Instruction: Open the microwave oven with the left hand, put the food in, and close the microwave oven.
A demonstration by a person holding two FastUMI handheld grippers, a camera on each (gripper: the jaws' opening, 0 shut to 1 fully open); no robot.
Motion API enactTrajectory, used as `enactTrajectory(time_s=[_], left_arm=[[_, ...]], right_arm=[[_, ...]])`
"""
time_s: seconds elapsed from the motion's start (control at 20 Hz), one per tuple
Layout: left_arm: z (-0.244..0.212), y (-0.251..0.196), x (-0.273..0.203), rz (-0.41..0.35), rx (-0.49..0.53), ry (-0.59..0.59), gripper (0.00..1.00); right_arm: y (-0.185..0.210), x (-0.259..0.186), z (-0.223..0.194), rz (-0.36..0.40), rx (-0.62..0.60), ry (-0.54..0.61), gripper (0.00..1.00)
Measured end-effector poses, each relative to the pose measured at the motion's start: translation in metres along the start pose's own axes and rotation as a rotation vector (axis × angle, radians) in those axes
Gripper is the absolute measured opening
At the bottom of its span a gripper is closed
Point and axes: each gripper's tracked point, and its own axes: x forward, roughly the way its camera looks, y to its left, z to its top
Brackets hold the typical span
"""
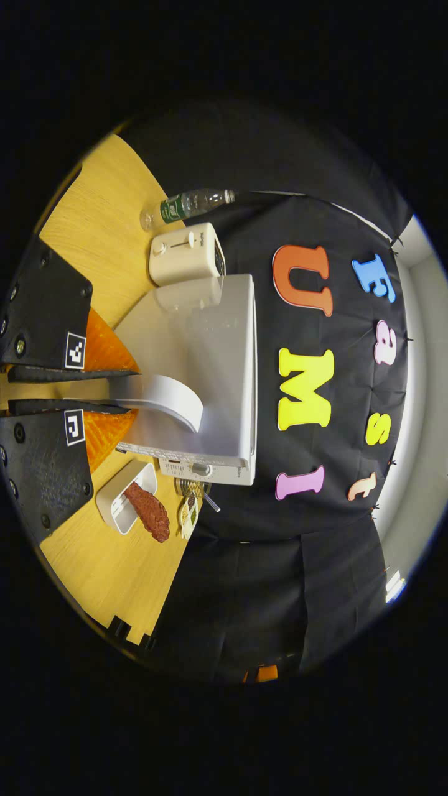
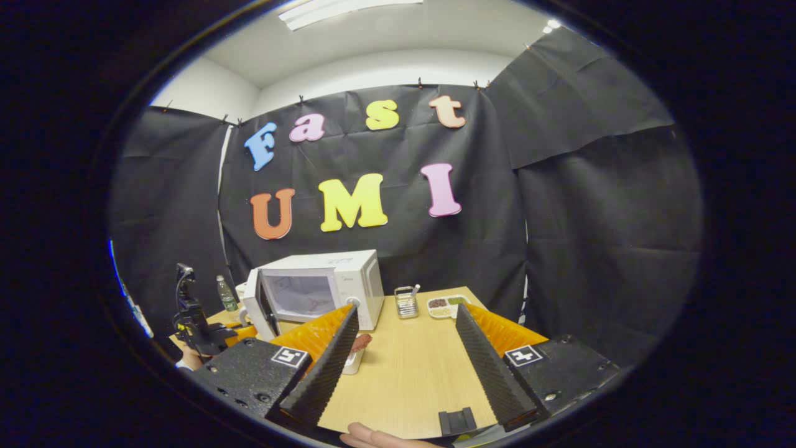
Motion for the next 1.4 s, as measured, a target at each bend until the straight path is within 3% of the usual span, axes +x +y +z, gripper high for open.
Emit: enactTrajectory(time_s=[0.3, 0.6, 0.65, 0.7, 0.75, 0.8, 0.85, 0.9, 0.95, 1.0, 1.05, 1.1, 1.25, 1.3, 1.35, 1.4], left_arm=[[-0.011, 0.108, -0.050, 0.161, -0.004, -0.016, 0.09], [-0.015, 0.144, -0.063, 0.077, -0.058, -0.020, 0.12], [-0.017, 0.151, -0.062, 0.073, -0.057, -0.017, 0.17], [-0.017, 0.157, -0.062, 0.069, -0.056, -0.016, 0.37], [-0.018, 0.164, -0.064, 0.074, -0.058, -0.014, 0.62], [-0.018, 0.170, -0.067, 0.082, -0.068, -0.005, 0.60], [-0.019, 0.173, -0.066, 0.082, -0.084, 0.003, 0.80], [-0.020, 0.173, -0.074, 0.081, -0.102, 0.017, 0.98], [-0.018, 0.176, -0.079, 0.088, -0.102, 0.019, 0.89], [-0.015, 0.179, -0.089, 0.104, -0.091, 0.007, 0.97], [-0.012, 0.183, -0.099, 0.118, -0.081, 0.001, 0.97], [-0.012, 0.185, -0.108, 0.131, -0.085, 0.003, 0.96], [0.005, 0.188, -0.142, 0.202, -0.074, -0.020, 0.94], [0.017, 0.185, -0.152, 0.218, -0.064, -0.038, 0.81], [0.029, 0.183, -0.160, 0.237, -0.054, -0.061, 0.94], [0.043, 0.180, -0.168, 0.264, -0.046, -0.077, 0.94]], right_arm=[[0.029, -0.014, 0.012, -0.007, -0.041, -0.033, 1.00], [0.053, 0.012, -0.006, 0.008, -0.063, 0.029, 1.00], [0.056, 0.018, -0.011, 0.017, -0.060, 0.046, 1.00], [0.058, 0.026, -0.016, 0.023, -0.057, 0.066, 1.00], [0.059, 0.033, -0.020, 0.030, -0.051, 0.084, 1.00], [0.060, 0.042, -0.022, 0.036, -0.045, 0.100, 1.00], [0.060, 0.050, -0.026, 0.042, -0.044, 0.117, 1.00], [0.059, 0.061, -0.028, 0.042, -0.052, 0.132, 0.92], [0.056, 0.071, -0.032, 0.041, -0.069, 0.149, 1.00], [0.055, 0.081, -0.038, 0.045, -0.089, 0.172, 0.92], [0.054, 0.091, -0.044, 0.052, -0.108, 0.195, 0.92], [0.055, 0.101, -0.050, 0.070, -0.118, 0.219, 1.00], [0.053, 0.129, -0.071, 0.112, -0.141, 0.292, 1.00], [0.052, 0.139, -0.075, 0.124, -0.151, 0.311, 1.00], [0.052, 0.148, -0.082, 0.145, -0.158, 0.336, 1.00], [0.054, 0.158, -0.086, 0.168, -0.157, 0.360, 0.92]])
